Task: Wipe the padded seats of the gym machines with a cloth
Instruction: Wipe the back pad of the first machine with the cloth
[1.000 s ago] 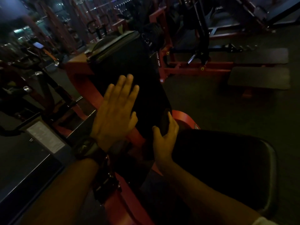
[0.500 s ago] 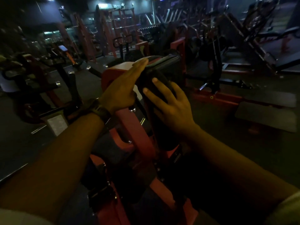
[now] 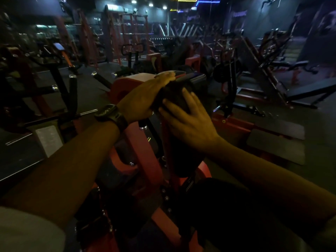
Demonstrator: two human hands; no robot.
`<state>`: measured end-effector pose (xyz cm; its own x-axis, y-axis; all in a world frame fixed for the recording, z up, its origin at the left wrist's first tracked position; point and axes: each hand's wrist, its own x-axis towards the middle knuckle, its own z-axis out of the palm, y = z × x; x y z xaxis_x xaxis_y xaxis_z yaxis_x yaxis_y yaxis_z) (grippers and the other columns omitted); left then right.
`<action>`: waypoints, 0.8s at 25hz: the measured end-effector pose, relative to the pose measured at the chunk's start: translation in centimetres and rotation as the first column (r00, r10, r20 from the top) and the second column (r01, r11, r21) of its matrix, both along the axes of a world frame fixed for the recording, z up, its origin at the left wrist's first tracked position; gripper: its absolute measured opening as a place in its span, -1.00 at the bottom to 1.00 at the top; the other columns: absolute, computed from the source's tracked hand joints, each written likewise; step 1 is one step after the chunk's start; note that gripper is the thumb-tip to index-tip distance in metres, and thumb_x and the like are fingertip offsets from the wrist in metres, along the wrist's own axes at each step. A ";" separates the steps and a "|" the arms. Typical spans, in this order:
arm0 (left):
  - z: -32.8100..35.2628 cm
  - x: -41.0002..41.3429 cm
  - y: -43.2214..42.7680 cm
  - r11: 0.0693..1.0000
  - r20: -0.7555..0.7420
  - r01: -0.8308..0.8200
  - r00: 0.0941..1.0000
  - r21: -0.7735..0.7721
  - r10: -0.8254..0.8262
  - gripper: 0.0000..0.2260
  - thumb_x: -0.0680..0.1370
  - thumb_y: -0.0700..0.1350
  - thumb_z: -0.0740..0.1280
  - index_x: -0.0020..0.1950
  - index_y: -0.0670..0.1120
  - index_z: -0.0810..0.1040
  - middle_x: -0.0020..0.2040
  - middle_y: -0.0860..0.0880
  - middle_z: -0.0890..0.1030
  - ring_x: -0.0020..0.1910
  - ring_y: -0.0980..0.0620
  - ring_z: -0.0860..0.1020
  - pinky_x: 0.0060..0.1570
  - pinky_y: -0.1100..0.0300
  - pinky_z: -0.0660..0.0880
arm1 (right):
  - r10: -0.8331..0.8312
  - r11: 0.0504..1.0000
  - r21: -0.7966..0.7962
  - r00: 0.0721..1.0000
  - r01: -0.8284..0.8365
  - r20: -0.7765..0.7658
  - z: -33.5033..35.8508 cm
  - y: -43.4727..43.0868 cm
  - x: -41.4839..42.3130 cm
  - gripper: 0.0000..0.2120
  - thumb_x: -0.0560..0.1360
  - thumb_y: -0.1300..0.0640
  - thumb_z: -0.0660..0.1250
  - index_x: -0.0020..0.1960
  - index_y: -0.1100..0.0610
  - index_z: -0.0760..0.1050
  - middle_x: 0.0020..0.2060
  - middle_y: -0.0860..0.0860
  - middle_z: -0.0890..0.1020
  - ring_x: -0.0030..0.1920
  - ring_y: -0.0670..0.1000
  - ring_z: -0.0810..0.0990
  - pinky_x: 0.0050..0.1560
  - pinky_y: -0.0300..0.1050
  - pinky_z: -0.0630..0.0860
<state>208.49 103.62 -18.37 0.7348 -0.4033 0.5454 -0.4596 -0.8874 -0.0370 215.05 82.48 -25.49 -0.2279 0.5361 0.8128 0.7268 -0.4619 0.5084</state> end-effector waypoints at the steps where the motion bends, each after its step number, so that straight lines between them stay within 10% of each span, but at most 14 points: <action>1: 0.0 0.0 0.0 1.000 0.013 0.005 1.000 0.010 -0.005 -0.18 0.40 -0.45 0.41 0.62 -0.21 0.15 0.62 -0.16 0.19 0.61 -0.10 0.18 0.56 -0.03 0.19 | 0.017 0.997 -0.071 0.998 -0.013 0.056 -0.6 0.0 0.0 -0.66 0.62 0.05 0.30 0.36 0.08 0.56 0.34 0.07 0.58 0.44 0.38 0.27 0.41 0.37 0.29; 10: 0.1 -0.8 -0.8 0.996 0.005 -0.092 0.996 0.021 0.092 -0.20 0.40 -0.50 0.28 0.62 -0.18 0.16 0.62 -0.17 0.20 0.58 -0.17 0.21 0.50 -0.28 0.21 | 0.065 0.917 -0.399 0.979 0.017 0.191 -3.2 -2.4 1.0 -0.67 0.58 0.01 0.34 0.31 0.05 0.61 0.32 0.03 0.59 0.48 0.33 0.26 0.51 0.35 0.12; 20: -1.1 -0.8 -1.2 0.997 0.074 -0.075 0.995 0.024 0.073 -0.31 0.48 -0.14 0.09 0.62 -0.26 0.11 0.61 -0.24 0.18 0.58 -0.22 0.22 0.48 -0.27 0.23 | 0.019 0.978 -0.207 0.996 -0.001 0.084 -2.0 -1.7 1.0 -0.67 0.61 0.03 0.29 0.35 0.02 0.57 0.35 0.01 0.58 0.46 0.31 0.32 0.49 0.33 0.14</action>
